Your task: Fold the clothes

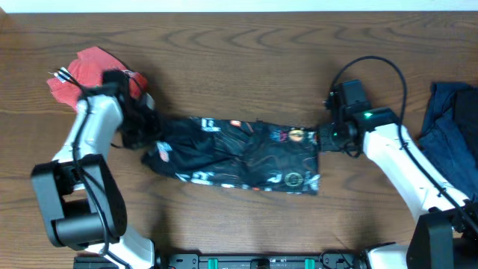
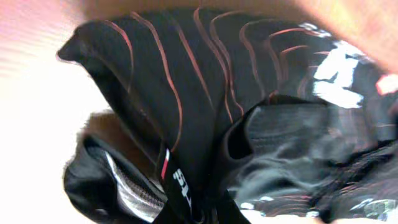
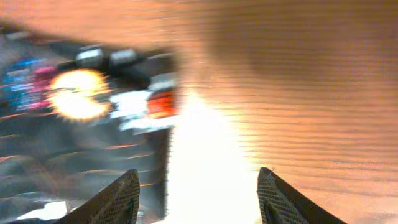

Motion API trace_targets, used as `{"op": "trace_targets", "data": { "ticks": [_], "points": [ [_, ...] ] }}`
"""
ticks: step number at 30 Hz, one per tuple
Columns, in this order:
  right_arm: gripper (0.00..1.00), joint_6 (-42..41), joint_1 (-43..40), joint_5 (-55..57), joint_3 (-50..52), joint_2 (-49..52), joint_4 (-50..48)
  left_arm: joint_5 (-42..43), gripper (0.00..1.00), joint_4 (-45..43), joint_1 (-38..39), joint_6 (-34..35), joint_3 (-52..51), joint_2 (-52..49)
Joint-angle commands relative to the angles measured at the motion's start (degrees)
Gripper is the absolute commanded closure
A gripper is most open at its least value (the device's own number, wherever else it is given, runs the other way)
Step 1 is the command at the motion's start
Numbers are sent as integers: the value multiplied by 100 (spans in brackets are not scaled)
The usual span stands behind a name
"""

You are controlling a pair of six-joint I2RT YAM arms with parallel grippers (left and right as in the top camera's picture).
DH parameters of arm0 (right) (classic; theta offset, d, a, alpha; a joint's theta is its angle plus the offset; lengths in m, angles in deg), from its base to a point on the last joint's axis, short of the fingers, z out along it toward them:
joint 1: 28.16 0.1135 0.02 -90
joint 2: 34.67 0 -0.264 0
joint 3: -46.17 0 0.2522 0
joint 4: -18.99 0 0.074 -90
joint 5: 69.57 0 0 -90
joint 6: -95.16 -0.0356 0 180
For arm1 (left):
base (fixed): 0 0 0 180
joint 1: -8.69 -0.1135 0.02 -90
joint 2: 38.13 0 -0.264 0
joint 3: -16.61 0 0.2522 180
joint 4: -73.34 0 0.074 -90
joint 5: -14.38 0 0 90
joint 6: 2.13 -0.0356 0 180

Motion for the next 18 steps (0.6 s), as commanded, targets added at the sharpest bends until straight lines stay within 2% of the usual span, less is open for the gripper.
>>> {"op": "trace_targets", "data": {
  "ticks": [1,7,14,18],
  "points": [
    [40,55,-295,105,-105,-105,46,9,94,291,33,76,575,-31],
    [40,203,-461,105,-83,-103,142,492,94,1012,671,197,1117,-22],
    [40,201,-463,105,-81,-103,173,450,94,1113,2142,514,1110,-20],
    [40,203,-463,105,-81,-103,240,13,94,1108,2973,927,1110,-20]
  ]
}}
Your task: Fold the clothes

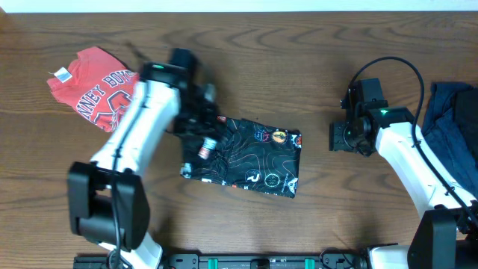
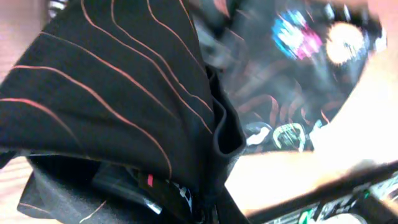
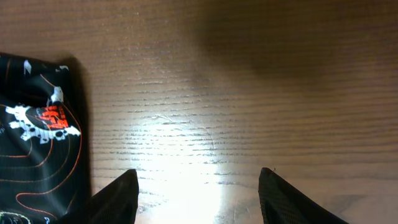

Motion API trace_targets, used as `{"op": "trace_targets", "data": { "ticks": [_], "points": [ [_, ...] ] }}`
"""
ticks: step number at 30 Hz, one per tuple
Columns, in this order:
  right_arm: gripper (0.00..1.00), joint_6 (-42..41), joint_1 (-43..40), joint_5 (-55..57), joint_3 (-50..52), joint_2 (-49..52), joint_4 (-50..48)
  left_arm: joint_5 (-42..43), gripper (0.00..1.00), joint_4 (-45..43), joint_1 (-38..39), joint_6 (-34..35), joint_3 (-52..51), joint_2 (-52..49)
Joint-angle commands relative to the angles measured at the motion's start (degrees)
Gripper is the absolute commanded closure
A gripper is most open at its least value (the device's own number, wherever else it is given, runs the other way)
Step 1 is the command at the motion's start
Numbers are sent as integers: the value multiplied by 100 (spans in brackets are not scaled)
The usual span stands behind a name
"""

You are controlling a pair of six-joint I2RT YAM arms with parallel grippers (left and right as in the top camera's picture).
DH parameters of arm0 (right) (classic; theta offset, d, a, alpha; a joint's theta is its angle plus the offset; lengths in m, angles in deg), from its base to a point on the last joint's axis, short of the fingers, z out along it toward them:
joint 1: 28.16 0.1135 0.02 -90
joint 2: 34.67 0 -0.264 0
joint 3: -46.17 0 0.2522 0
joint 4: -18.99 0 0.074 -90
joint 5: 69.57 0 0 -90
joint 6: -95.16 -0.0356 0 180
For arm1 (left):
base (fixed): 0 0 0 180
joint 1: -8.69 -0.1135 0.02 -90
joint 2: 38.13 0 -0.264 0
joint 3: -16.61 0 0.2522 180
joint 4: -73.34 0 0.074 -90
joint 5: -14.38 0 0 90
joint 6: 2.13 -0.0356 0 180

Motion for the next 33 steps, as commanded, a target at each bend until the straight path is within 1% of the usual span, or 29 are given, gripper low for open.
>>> {"op": "trace_targets", "data": {
  "ticks": [1,4,6,7,9,13,15,17,22,24,33],
  "points": [
    [40,66,-44,57,-81,-98,48,-363,94,2,605,525,94,-20],
    [40,63,-44,55,-81,-98,87,-358,94,-138,1025,726,94,-20],
    [39,63,-44,55,-81,-98,138,-361,94,-275,1193,846,94,-20],
    [37,61,-44,46,-81,-98,181,-361,94,-363,1266,922,94,-20],
    [37,59,-44,-20,-74,-90,275,-372,94,-518,1353,977,96,-20],
    [41,15,-24,-249,-15,-26,393,-640,94,-566,1386,1211,96,-20],
    [49,17,9,-328,66,42,356,-638,94,-605,1386,1292,96,-20],
    [53,17,55,-461,170,144,225,-632,94,-682,1388,1429,96,-20],
    [54,15,273,-914,400,516,-219,-485,94,-970,1423,1532,96,-20],
    [55,-28,398,-940,422,675,-321,-466,94,-1040,1443,1554,96,-20],
    [54,-208,903,-935,422,1235,-726,-442,94,-1049,1451,1572,96,15]
  ]
}}
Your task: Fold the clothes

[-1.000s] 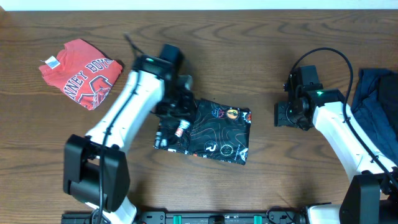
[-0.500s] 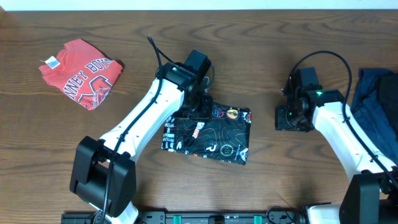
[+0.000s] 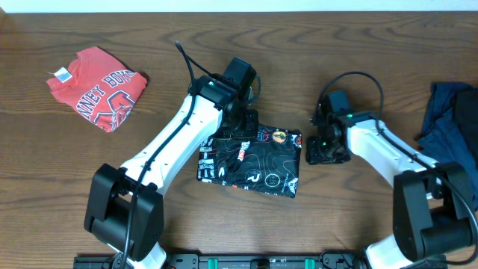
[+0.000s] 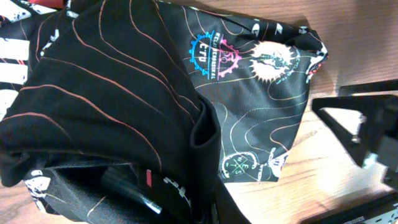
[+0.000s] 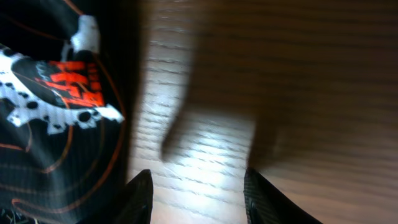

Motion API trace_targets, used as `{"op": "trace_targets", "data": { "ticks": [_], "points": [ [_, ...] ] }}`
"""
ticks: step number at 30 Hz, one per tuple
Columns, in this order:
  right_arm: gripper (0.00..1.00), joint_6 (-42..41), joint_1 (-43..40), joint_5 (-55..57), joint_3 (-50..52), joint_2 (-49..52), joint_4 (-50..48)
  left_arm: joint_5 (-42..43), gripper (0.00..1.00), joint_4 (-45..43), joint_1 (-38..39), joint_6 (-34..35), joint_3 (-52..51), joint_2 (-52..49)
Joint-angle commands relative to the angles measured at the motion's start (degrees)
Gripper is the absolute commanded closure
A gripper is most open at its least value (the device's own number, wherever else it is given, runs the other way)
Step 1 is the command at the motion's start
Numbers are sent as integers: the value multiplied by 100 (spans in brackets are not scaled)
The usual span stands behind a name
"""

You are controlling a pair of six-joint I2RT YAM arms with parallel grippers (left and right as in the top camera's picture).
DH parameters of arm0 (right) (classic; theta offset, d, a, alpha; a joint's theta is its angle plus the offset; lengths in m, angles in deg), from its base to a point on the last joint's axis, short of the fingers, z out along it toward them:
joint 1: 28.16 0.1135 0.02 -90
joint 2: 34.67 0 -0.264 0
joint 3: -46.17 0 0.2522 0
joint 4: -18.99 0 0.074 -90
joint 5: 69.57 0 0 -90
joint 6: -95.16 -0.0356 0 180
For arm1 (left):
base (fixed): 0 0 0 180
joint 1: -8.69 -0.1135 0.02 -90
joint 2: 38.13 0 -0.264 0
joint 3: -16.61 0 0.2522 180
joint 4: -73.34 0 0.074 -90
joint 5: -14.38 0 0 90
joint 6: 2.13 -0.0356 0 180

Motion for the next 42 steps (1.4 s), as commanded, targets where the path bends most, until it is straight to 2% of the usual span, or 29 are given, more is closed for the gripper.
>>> {"op": "trace_targets", "data": {
  "ticks": [1,21,23,26,29,35,42],
  "points": [
    [54,-190,160,-66,35,205,-85,94,94,-7,20,55,94,33],
    [54,-302,284,-109,35,372,-197,68,93,-376,927,85,94,79],
    [54,-302,284,-109,35,372,-195,68,89,-382,981,98,94,79],
    [54,-302,284,-109,35,372,-195,76,67,-400,1058,98,94,79],
    [53,-302,284,-109,35,372,-195,363,61,-420,1113,90,94,81],
    [53,-275,271,-37,35,369,-170,525,60,-280,994,-319,94,280],
    [51,-72,116,24,-186,223,-57,-800,60,61,166,-339,94,857]
  ]
}}
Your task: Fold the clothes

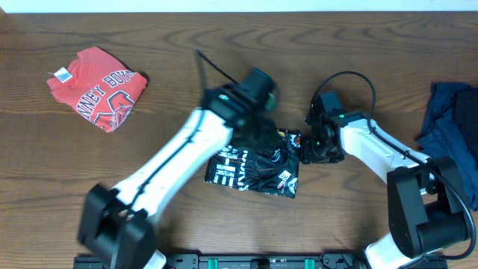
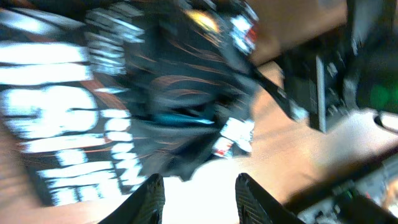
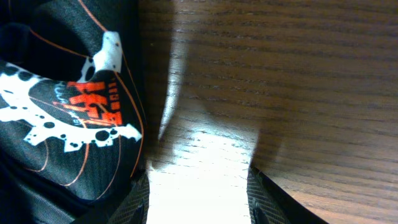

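A black garment with printed logos [image 1: 252, 169] lies folded into a compact packet at the table's middle. It also fills the upper left of the left wrist view [image 2: 124, 93], blurred. My left gripper [image 2: 199, 200] hovers open and empty over the garment's right part [image 1: 265, 139]. Just off the garment's right edge, my right gripper [image 1: 314, 149] is low over the wood. It stands open [image 3: 199, 200] with bare table between its fingers, and the garment's edge [image 3: 68, 112] lies next to its left finger.
A folded red shirt [image 1: 97, 86] lies at the far left. A dark blue garment [image 1: 452, 127] is heaped at the right edge. The two arms are close together over the table's middle.
My left gripper was shut on a fold of the black garment and is now open with nothing in it. The garment is a little narrower. The right gripper has stayed by its right edge.
The black garment first lay stretched out long, my left gripper holding its left end and my right gripper open at its right end. Then the left end was over the middle and the right gripper stood apart. Now the garment lies as a short packet, let go.
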Motion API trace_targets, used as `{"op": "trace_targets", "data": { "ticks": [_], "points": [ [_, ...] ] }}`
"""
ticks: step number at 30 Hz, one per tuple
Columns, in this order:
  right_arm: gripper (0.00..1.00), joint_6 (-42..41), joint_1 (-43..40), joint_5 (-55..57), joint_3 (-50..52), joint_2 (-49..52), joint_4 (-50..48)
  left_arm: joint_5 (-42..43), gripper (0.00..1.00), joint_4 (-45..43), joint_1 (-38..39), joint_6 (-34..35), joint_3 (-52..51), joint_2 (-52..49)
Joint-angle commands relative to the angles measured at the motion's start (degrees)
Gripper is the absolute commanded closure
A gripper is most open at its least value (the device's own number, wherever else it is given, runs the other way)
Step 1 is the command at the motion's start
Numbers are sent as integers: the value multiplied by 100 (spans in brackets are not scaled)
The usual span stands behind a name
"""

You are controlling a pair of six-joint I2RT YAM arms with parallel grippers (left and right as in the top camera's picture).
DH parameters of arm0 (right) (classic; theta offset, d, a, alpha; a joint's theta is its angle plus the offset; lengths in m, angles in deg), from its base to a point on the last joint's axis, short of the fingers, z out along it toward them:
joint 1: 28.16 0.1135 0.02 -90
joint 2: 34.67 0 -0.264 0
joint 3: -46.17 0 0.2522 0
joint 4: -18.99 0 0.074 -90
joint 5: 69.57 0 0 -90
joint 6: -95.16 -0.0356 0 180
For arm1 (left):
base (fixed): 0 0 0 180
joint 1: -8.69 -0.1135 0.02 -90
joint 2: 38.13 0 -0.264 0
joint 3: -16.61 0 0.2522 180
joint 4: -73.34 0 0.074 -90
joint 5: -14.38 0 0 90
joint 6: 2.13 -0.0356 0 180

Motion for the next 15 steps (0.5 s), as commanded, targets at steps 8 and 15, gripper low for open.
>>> {"op": "trace_targets", "data": {
  "ticks": [8,15],
  "points": [
    [47,671,-4,-153,-1257,-581,610,-997,61,22,-1563,-125,-48,210],
    [45,1176,361,-752,-1613,-651,754,-975,60,20,-1899,-125,-210,-103]
  ]
}}
